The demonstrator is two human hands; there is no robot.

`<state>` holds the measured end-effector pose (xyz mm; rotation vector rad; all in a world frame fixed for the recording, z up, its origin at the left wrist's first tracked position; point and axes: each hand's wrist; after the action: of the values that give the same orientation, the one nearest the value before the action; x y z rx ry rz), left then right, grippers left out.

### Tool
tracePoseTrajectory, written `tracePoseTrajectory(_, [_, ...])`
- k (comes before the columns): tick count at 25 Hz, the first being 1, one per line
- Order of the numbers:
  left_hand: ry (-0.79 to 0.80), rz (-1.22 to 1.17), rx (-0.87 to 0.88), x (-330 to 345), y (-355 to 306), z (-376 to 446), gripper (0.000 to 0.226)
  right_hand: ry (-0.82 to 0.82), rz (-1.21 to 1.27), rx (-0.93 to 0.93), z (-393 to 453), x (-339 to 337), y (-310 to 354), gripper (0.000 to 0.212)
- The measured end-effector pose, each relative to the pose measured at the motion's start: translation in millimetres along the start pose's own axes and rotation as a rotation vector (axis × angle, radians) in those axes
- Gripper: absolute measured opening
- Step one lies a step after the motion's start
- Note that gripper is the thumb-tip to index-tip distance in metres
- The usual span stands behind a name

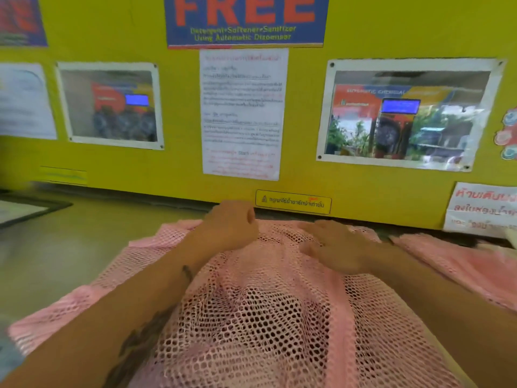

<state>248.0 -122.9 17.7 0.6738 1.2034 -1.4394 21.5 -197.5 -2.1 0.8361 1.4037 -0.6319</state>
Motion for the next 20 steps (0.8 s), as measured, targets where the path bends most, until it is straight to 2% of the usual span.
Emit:
tracePoseTrajectory(2, [0.028,0.181,-0.144,-12.6,25.1,-6.4,0.037,0.113,-0.041,-0.014,12.3,22.9,-4.7,0.085])
tracePoseTrajectory(4, [0.202,0.319,-0.269,-14.2,54.7,-16.7,0.075,0.163,-0.015,-0.029,17.9,21.5,-21.0,0.104])
tracePoseTrajectory(5, [0.291,0.322,-0.282,-12.1,68.1,-22.6,0.087,0.187,-0.004,-0.033,16.4,13.7,-29.4,0.105])
tracePoseTrajectory(7, [0.443,0.260,-0.243,-8.0,88.3,-30.8,0.094,0.220,0.049,-0.021,11.7,2.1,-43.8,0.091])
tracePoseTrajectory(9, [0.494,0.262,-0.243,-7.3,93.7,-31.3,0.097,0.210,0.043,-0.002,5.5,-3.9,-49.0,0.080])
tracePoseTrajectory(11, [0.440,0.291,-0.247,-8.2,87.2,-18.7,0.094,0.079,-0.062,0.023,-3.8,-0.1,-40.6,0.076])
tracePoseTrajectory(13, [0.384,0.270,-0.240,-3.1,82.1,-5.3,0.082,0.007,0.017,-0.036,-10.4,2.1,-27.7,0.076])
tracePoseTrajectory(15, [0.454,0.220,-0.197,2.0,83.4,5.1,0.078,0.094,0.158,-0.076,-15.5,-0.5,-15.1,0.072])
tracePoseTrajectory(17, [0.432,0.223,-0.238,8.2,99.0,13.7,0.079,0.166,0.109,-0.079,-16.5,7.3,-10.1,0.072])
tracePoseTrajectory(19, [0.248,0.266,-0.285,11.3,102.7,18.7,0.073,0.059,0.103,-0.049,-16.0,10.2,-15.2,0.072])
tracePoseTrajectory(20, [0.129,0.306,-0.246,10.2,99.9,23.1,0.069,0.037,0.085,-0.014,-19.9,4.7,-13.3,0.070])
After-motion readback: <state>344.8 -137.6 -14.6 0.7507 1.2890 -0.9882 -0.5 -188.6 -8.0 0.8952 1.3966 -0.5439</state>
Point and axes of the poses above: each hand's wrist, its own z-axis towards the middle knuckle, its own x-axis out of the palm, y = z × x, and after that the axes turned 1 degree about z, right-handed
